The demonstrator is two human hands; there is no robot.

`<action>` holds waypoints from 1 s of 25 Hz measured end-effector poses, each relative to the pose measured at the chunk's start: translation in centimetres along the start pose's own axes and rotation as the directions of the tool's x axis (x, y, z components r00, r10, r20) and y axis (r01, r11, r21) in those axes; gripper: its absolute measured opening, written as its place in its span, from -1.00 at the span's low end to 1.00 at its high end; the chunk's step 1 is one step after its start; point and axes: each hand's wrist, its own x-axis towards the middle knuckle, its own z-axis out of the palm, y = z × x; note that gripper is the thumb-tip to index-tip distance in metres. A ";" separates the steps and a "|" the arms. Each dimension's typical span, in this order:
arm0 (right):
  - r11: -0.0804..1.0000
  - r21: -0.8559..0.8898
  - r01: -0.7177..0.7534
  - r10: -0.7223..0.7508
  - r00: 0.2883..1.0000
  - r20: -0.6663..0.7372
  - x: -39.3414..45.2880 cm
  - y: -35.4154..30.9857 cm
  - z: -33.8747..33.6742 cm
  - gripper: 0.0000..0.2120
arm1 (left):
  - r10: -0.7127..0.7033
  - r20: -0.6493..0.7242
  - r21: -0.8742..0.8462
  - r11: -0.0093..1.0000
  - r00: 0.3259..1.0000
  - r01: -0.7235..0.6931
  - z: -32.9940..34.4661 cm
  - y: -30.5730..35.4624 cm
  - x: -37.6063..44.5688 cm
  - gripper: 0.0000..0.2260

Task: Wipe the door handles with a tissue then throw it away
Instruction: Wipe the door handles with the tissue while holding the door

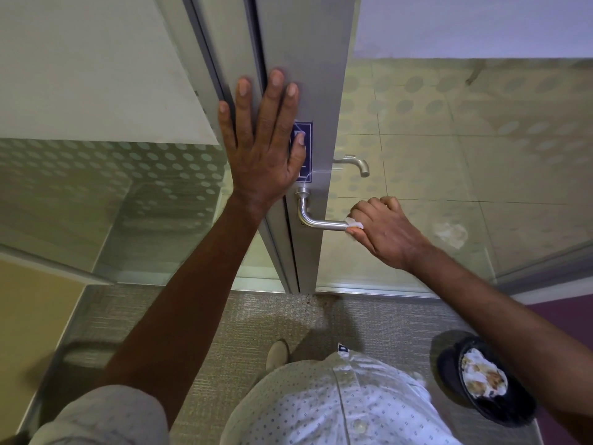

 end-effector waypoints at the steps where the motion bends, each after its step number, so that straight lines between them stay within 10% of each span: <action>1: 0.991 0.112 -0.070 0.072 0.997 -0.010 -0.6 -0.4 0.3 -0.57 | -0.003 -0.001 0.007 1.000 1.000 0.003 0.0 0.0 0.0 -0.43; 5: 0.661 0.625 -0.415 0.543 0.840 -0.016 -1.0 -3.8 1.9 -0.64 | 0.012 -0.011 0.023 1.000 1.000 -0.012 -0.1 0.0 0.1 -0.47; 13: -0.278 0.935 -0.220 0.822 0.450 0.350 1.4 -7.6 0.8 -0.82 | 0.025 -0.040 0.020 1.000 0.999 -0.024 0.0 0.1 0.4 -0.47; 25: -0.438 0.852 -0.286 0.785 0.340 0.517 3.7 -12.4 1.7 -0.67 | 0.044 -0.030 -0.038 0.998 0.999 -0.045 -0.3 0.0 0.3 -0.48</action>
